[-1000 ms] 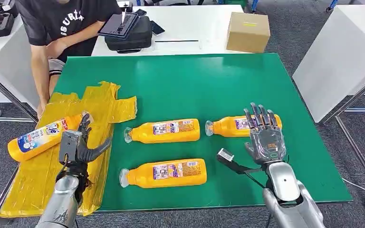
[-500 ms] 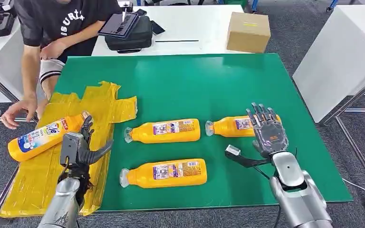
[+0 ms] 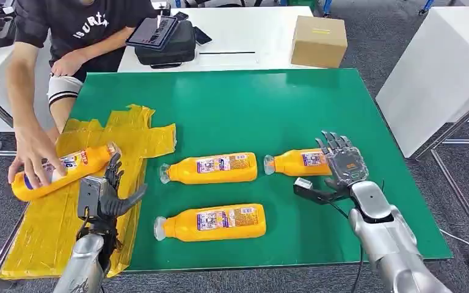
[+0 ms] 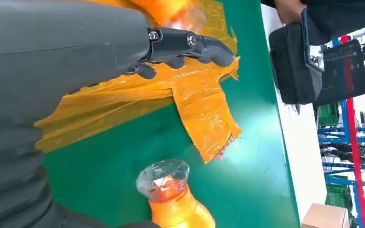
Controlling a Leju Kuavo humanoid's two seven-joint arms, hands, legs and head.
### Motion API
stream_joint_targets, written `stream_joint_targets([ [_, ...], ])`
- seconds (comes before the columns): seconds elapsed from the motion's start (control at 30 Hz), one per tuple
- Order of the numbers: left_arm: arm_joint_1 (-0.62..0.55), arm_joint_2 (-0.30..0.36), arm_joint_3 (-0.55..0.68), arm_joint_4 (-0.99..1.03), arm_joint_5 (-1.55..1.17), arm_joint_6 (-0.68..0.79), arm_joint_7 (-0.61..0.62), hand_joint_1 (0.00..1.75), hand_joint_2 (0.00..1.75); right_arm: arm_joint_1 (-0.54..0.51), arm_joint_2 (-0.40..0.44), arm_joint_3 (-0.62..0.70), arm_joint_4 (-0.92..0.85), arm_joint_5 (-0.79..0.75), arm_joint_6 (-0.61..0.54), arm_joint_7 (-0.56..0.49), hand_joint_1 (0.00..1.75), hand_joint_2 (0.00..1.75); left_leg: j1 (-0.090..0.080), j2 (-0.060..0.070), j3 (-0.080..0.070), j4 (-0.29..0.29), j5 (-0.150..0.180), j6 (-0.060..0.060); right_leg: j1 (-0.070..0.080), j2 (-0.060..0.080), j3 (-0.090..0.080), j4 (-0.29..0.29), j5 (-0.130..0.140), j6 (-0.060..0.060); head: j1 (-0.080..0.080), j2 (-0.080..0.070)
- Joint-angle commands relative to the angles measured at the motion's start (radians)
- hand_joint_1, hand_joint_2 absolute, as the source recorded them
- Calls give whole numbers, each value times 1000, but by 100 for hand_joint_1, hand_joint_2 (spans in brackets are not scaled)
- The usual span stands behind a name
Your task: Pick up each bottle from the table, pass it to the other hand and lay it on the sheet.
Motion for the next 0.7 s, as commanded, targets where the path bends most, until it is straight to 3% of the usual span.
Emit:
stream_joint_targets([
  [0.03,3,-5,-1,-1,3,3,0,0,175,-144,25,42,261,-14,3,-7,0,175,1,2,2,0,-1,-2,2,1,2,-1,0,-5,-1,0],
  [0.27,59,2,-6,-68,3,-3,-9,0,175,-258,18,31,419,-88,152,-35,0,175,1,4,1,1,-1,-2,1,2,1,0,0,-5,0,0],
  [0.5,12,13,-14,-19,24,-16,-20,0,175,-350,6,19,517,-156,493,-28,0,175,0,2,0,1,0,-1,1,0,0,1,0,-4,-1,0],
  [0.7,-21,14,-29,22,34,-13,-29,0,175,-394,9,20,527,-169,577,-1,0,175,0,-1,1,1,1,0,0,-2,1,0,0,-2,0,0],
])
